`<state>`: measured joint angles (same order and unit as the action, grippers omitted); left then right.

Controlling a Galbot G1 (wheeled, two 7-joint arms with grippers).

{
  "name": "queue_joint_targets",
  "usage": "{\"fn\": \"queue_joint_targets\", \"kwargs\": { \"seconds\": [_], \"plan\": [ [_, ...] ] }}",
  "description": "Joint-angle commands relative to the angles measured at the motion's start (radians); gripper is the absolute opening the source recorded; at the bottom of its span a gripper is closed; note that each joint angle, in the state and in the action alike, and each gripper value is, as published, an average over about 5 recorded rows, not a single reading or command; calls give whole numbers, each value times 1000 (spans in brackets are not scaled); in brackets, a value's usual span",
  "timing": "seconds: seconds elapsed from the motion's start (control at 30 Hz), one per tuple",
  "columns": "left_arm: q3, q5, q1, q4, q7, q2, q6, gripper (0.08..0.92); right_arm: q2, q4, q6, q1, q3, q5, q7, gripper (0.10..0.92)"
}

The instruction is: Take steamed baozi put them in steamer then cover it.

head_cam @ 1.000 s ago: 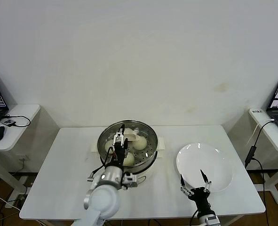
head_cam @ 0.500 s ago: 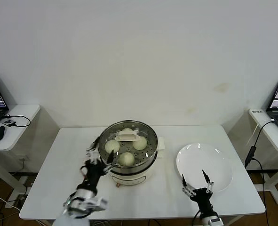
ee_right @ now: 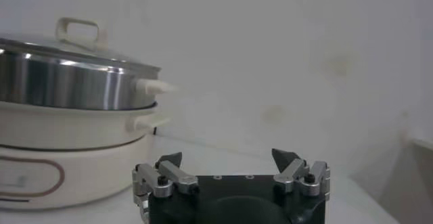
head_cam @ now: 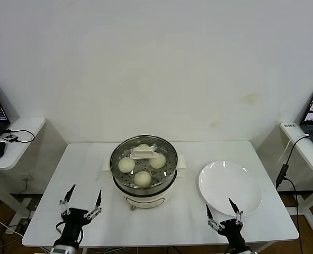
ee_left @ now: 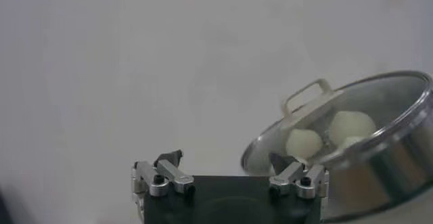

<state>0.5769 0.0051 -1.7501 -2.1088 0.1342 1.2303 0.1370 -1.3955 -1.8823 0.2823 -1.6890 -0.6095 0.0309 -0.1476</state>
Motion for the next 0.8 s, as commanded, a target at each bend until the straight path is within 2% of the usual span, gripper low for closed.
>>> {"fn": "queue_joint_targets", "kwargs": {
  "seconds": [0.03, 0.3, 0.57, 0.8],
  "plan": [
    [77, -308, -136, 45, 4, -12, 117, 823, 41, -34, -20, -51, 10, 40, -12, 823],
    [73, -307, -131, 59, -31, -16, 116, 823, 33, -47, -8, -66, 4, 57, -27, 823],
    [75, -308, -151, 74, -69, -18, 133, 823, 32, -92, -59, -118, 15, 66, -27, 823],
    [67, -306, -166, 82, -75, -13, 141, 823, 23, -105, -75, -145, 12, 68, -21, 822]
  ]
}}
